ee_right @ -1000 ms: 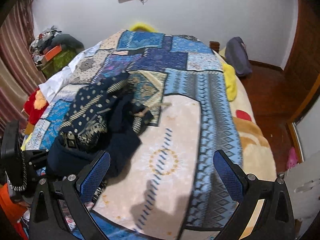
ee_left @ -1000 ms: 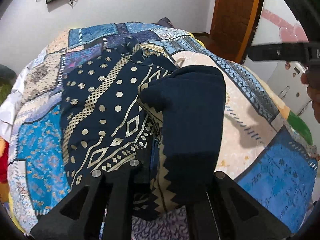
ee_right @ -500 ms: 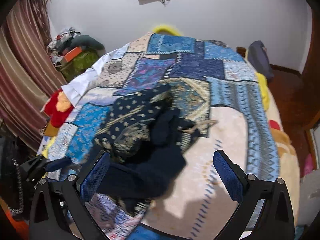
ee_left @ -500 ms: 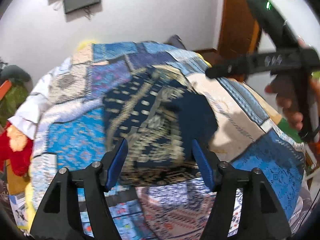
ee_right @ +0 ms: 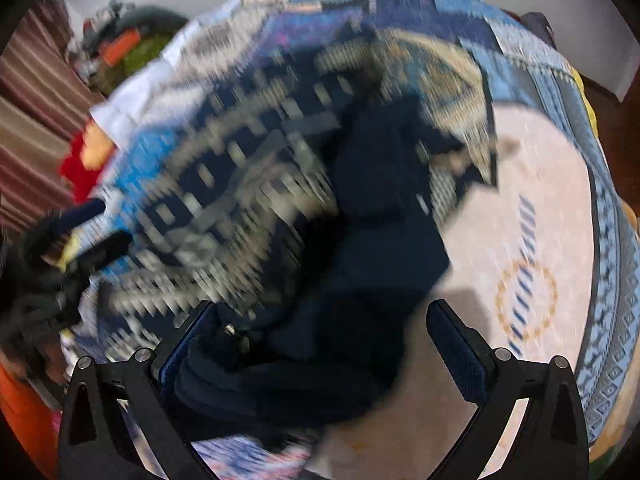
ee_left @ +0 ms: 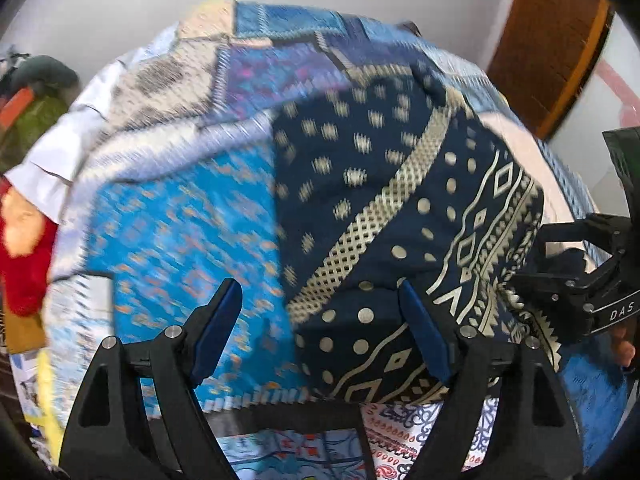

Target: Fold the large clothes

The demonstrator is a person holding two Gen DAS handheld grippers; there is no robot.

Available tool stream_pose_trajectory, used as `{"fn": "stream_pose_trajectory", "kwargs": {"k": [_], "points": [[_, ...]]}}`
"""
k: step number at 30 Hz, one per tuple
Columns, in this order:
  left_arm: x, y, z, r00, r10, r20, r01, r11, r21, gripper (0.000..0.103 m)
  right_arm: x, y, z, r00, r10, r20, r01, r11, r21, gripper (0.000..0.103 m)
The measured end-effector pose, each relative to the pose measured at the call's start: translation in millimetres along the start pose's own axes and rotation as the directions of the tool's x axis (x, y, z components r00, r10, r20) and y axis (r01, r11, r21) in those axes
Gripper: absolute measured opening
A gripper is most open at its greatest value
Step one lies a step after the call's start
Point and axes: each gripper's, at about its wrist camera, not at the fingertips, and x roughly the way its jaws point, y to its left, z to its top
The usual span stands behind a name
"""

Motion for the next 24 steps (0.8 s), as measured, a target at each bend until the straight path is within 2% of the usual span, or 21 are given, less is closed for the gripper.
{"fn": "stream_pose_trajectory", "kwargs": {"k": [2,8,10,13,16,21,24], "points": [[-0.4,-6.0,-10.1,1.0,0.011,0.017,-0.012,1.0,0.016,0.082,6.3,-12.9,-18.5,0.999,-0.008,-0.032,0.008,1.0,-0.005,0.103],[-8.8,-22.9,-35.9,0.996,0.082,0.035,-0.084,0.995,0.062,0.082,-16.3,-21.9,-41.9,0.998,-0.062,-0.017,0.061,0.997,-0.057,0.103],[-10.5,-25.9,-40.8,0.995,0.096,0.038,-0.098,0.993,0.061,0.082,-34.8,-20.5,-38.5,0.998,-0.056,0.031,0.058,0.997,-0.055,0.103],[-12.8,-24.7,-46.3,0.996,0.086,0.035,-0.088,0.996,0.032,0.082,-60.6,-12.0,-20.8,0.992,0.009,0.123,-0.006,1.0,-0.026,0.103],[-14.8,-20.3,-51.1,0.997,0.071,0.027,-0.071,0.997,-0.004,0.082,-59.8,-1.2,3.6,0.985,0.049,0.164,-0.052,0.999,0.014,0.103],[-32.1,-10.3,-57.5,0.996,0.083,0.031,-0.083,0.996,0.019,0.082,-2.7,9.7,23.0,0.997,-0.056,0.047,0.056,0.998,0.009,0.103],[-42.6,3.3,-54.6,0.992,0.123,0.041,-0.124,0.992,0.03,0.082,13.9,-7.7,8.1,1.0,-0.011,0.006,0.011,0.999,0.038,0.103]]}}
